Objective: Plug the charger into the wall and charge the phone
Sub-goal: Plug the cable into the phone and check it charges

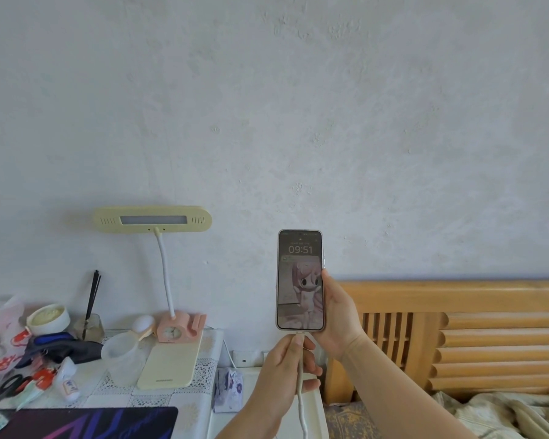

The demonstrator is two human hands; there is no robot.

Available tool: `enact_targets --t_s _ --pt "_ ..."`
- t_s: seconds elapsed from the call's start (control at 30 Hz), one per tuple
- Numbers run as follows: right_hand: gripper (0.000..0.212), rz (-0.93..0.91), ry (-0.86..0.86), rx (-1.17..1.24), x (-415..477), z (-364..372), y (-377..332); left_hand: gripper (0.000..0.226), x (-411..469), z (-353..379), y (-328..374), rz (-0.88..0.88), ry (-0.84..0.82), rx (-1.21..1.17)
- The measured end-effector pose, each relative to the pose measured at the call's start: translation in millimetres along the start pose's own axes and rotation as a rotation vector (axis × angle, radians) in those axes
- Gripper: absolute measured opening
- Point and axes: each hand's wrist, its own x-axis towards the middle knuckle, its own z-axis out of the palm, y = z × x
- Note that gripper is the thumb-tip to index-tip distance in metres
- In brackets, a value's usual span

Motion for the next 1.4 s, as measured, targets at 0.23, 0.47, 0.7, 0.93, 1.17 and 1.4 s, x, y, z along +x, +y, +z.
enact_targets --t_s 0.23,0.47,0.7,0.93,1.17,1.4 --pt "0.045 0.010 0.000 0.014 -3.8 0.2 0.7 0.032 -1.9 0.7 -1.4 0.000 0.001 0.006" --pt "0.046 0.004 0.021 0.005 -5.5 -1.0 1.5 0.032 -5.6 1.0 -2.1 -0.007 -0.010 0.005" --pt "0.045 -0.019 0.053 -0.037 -6.5 -2.4 2.5 0.032 -6.5 1.6 -1.5 -0.011 -0.013 0.007" --pt "0.045 -0.015 0.095 -0.041 -5.3 -2.2 3.6 0.033 -5.5 -0.7 -1.3 -0.019 -0.014 0.020" --pt "0.043 -0.018 0.159 -0.044 -3.9 -0.4 6.5 0.033 -4.2 -3.1 1.2 -0.035 -0.015 0.038" --pt "0.041 -0.028 0.178 -0.056 -4.2 3.4 9.4 0.032 -4.0 -7.9 0.8 -0.046 -0.015 0.046"
